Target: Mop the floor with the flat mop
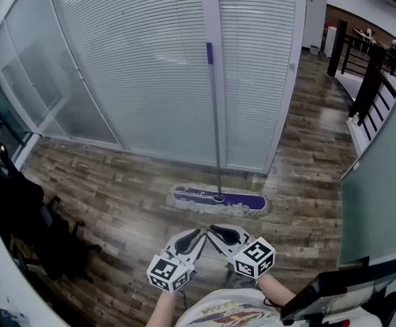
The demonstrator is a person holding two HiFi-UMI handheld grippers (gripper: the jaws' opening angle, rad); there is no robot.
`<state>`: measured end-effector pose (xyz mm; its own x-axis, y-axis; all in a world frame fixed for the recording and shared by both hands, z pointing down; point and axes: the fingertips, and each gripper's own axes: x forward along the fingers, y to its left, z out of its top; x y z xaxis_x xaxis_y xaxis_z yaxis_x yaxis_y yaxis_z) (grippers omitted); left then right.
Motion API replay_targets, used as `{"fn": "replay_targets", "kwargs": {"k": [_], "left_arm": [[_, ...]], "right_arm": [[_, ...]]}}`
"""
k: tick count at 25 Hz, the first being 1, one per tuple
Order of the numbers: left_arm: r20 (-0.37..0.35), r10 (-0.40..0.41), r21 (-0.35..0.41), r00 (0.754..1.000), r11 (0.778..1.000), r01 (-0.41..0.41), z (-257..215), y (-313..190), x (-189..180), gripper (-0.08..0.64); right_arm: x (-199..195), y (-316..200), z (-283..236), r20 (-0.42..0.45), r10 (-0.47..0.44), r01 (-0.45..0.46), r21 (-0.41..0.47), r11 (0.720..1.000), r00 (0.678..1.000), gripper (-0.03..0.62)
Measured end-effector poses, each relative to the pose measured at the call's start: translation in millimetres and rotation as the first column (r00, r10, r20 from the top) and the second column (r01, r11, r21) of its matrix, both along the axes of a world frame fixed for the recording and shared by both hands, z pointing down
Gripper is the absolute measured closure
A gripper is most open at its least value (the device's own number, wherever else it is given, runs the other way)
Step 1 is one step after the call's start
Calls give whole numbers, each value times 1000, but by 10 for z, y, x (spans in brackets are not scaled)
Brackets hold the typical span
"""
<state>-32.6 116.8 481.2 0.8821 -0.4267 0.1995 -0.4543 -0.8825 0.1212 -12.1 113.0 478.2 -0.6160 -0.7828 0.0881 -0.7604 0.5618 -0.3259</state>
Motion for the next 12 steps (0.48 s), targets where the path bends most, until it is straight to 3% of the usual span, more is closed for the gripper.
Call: {"fn": "replay_targets", "kwargs": {"k": [12], "left_arm": [[22, 10, -5, 1000, 1000, -10, 14, -1260, 1184, 477]], "right_arm": [[1237, -1372, -105, 70, -6, 5, 24, 1000, 998, 546]]}}
